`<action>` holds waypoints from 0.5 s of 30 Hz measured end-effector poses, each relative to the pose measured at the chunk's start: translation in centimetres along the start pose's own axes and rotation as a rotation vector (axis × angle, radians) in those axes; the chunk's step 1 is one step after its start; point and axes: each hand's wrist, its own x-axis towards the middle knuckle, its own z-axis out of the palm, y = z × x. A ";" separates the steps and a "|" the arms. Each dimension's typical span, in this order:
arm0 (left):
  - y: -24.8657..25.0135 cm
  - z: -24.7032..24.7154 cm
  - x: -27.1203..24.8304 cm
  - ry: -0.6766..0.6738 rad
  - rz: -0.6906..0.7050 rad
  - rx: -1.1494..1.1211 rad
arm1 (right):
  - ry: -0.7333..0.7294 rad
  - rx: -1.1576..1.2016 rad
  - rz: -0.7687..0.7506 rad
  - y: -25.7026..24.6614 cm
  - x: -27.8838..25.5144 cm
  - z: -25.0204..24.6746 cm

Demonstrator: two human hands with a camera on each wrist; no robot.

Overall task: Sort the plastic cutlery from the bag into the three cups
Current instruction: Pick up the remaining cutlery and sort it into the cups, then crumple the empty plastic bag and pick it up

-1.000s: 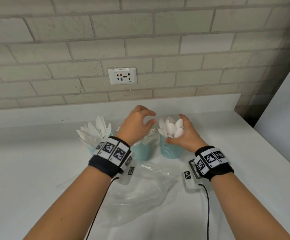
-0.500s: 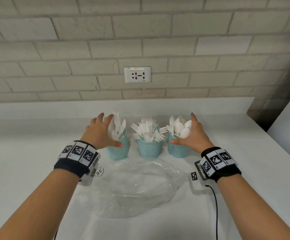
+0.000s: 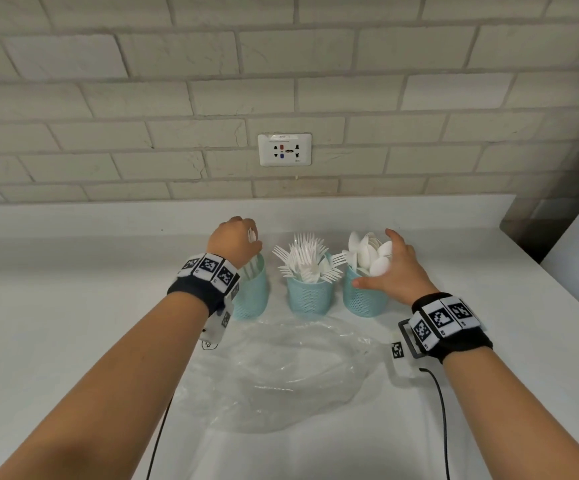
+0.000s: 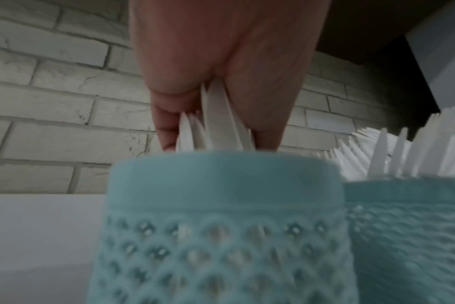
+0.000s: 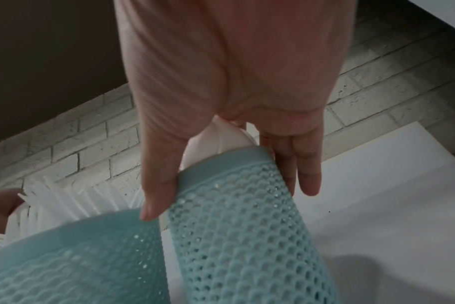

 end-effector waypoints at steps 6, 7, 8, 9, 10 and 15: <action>-0.3 -1.6 -0.6 0.159 -0.016 -0.196 | -0.009 -0.010 0.010 -0.2 -0.2 -0.1; -0.3 -1.8 -0.6 0.100 -0.014 -0.158 | -0.008 -0.012 0.011 -0.4 -0.3 -0.1; -0.4 -1.9 -0.6 0.032 -0.016 -0.122 | -0.007 -0.016 0.015 -0.5 -0.3 -0.1; -0.4 -1.9 -0.7 -0.026 -0.023 -0.091 | -0.007 -0.021 0.019 -0.6 -0.4 -0.1; -0.4 -1.9 -0.7 -0.054 -0.034 -0.066 | -0.010 -0.025 0.024 -0.7 -0.5 -0.2; 0.3 -2.7 -2.1 0.088 0.013 0.089 | -0.013 -0.107 0.006 -2.0 -1.6 -1.3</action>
